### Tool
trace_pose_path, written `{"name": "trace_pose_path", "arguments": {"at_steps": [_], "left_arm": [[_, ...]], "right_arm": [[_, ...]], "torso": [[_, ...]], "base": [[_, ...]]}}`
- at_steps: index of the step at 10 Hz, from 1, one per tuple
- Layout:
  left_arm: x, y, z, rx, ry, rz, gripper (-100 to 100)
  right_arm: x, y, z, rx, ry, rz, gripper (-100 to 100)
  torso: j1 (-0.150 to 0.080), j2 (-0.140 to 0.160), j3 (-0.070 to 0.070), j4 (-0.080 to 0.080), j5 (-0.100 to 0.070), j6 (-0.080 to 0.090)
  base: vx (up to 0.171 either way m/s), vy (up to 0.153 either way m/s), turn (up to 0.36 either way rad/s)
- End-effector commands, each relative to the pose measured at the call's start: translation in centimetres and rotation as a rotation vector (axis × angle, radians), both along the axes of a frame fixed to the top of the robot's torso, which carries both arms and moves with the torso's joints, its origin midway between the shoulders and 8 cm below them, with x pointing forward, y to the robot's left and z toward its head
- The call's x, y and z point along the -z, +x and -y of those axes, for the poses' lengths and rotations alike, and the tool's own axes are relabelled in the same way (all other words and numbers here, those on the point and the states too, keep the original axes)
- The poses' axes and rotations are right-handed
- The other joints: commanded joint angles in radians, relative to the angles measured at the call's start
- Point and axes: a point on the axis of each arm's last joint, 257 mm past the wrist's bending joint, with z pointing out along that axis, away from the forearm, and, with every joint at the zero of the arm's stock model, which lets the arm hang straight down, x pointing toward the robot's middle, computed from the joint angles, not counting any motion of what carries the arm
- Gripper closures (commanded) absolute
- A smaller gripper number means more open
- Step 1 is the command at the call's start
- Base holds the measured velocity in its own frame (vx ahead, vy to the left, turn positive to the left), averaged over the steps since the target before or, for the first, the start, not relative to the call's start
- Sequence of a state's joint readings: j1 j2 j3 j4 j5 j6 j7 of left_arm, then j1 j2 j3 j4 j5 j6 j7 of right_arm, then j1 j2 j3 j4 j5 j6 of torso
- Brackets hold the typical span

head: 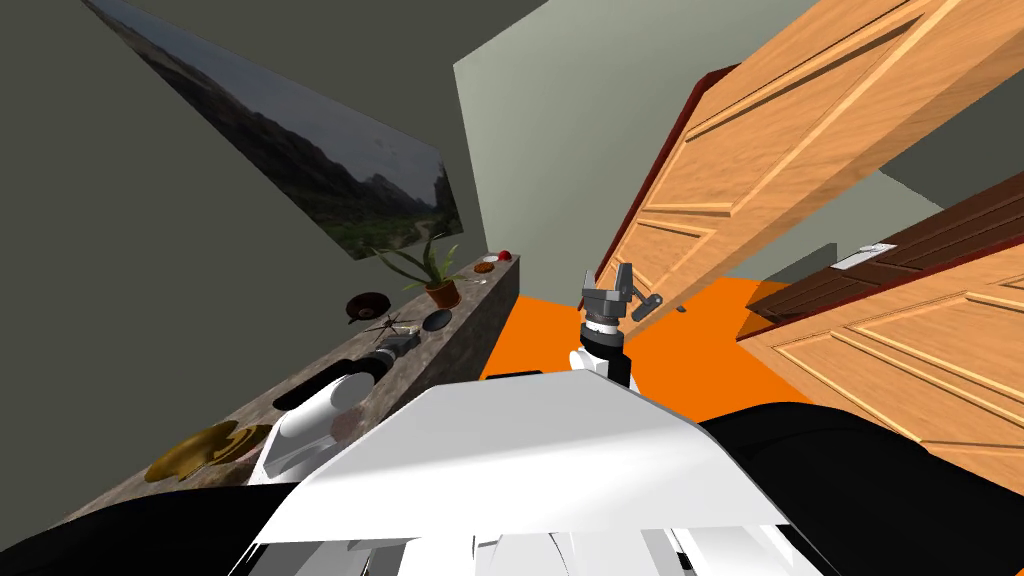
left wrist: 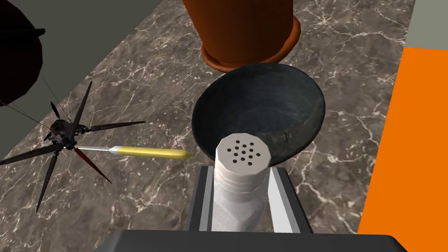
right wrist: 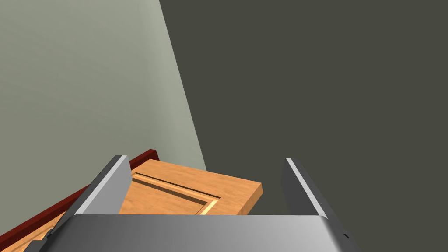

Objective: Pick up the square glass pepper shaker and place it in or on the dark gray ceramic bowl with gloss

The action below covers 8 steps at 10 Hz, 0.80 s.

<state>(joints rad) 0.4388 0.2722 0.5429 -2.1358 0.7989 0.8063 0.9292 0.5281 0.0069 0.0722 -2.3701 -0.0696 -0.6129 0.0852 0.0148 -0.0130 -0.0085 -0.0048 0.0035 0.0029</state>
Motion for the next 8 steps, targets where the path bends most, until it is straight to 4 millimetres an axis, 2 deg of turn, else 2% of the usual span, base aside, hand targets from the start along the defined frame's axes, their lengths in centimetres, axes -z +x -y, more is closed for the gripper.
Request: {"name": "trace_pose_path", "arguments": {"at_steps": [1,4,5,6,8], "left_arm": [[-0.5,0.7,1.2,0.030,-0.002,0.021,100],[-1.1,1.8,3.2,0.080,-0.006,0.054,100],[-1.0,1.7,2.5,0.070,-0.005,0.047,100],[-1.2,1.8,2.5,0.073,-0.003,0.052,-100],[-1.3,1.8,2.5,0.073,-0.003,0.052,-100]], "right_arm": [[0.0,0.0,0.0,0.000,0.000,0.000,0],[0.0,0.0,0.0,0.000,0.000,0.000,0],[0.0,0.0,0.0,0.000,0.000,0.000,0],[0.0,0.0,0.0,0.000,0.000,0.000,0],[0.0,0.0,0.0,0.000,0.000,0.000,0]], "torso": [[0.000,0.000,0.000,0.000,0.000,0.000],[0.003,-0.003,-0.002,-0.001,0.001,0.000],[0.003,-0.003,-0.002,-0.001,0.001,0.000],[-0.002,0.002,0.000,-0.001,0.001,-0.003],[-0.008,0.007,0.004,0.001,-0.001,-0.003]], "base": [[0.179,0.157,-0.211],[0.134,0.176,-0.240],[0.054,0.081,-0.070],[0.013,0.016,0.004],[0.003,0.003,-0.001]]}}
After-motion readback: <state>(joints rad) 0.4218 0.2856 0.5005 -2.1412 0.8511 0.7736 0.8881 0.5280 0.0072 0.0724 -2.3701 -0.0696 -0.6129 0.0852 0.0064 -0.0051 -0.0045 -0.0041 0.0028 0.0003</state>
